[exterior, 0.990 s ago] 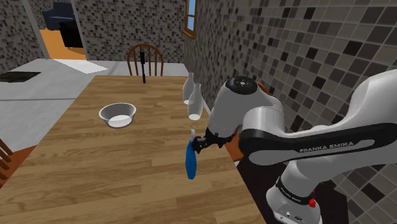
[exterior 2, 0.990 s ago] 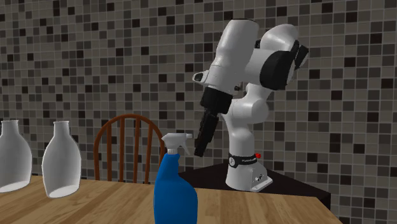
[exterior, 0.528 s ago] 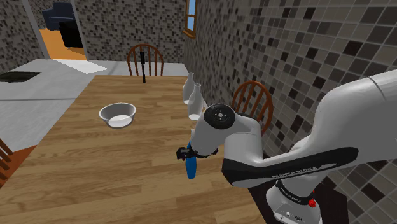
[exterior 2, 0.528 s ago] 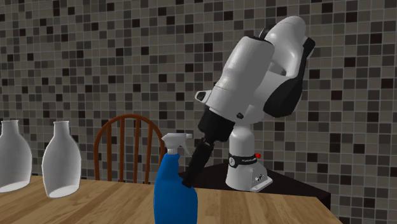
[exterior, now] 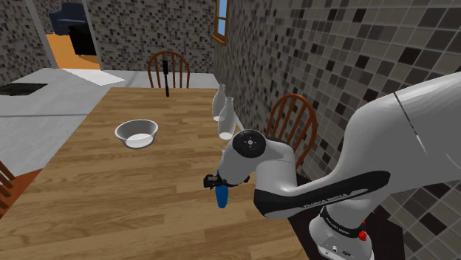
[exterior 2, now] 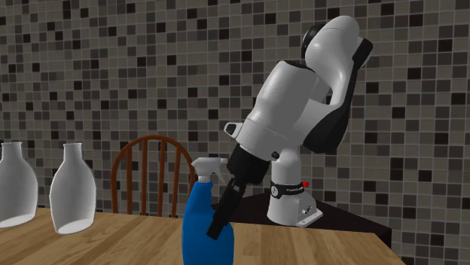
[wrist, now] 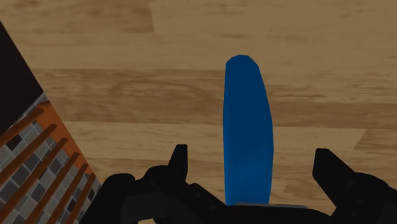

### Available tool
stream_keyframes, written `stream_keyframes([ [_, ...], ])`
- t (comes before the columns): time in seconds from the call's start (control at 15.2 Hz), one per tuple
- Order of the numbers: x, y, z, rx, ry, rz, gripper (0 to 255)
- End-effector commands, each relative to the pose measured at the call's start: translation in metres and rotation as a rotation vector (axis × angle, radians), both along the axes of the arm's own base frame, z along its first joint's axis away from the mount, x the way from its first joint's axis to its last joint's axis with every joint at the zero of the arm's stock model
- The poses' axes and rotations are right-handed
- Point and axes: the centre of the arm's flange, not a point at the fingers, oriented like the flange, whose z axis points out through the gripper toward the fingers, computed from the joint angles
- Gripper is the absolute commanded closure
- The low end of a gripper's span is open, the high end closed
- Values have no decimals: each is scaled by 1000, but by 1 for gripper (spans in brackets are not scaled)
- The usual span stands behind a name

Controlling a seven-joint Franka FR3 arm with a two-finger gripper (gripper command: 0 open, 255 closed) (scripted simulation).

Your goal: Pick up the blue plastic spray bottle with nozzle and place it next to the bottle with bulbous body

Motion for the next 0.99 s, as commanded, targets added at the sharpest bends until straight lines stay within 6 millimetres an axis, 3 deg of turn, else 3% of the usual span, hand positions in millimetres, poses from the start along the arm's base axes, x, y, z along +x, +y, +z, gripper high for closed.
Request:
stream_keyframes([
  [0.0,0,0,-1,0,0,0,0],
  [0.26,0,0,-1,0,0,0,0],
  [0.33,0,0,-1,0,0,0,255],
  [0.92,0,0,-1,0,0,0,255],
])
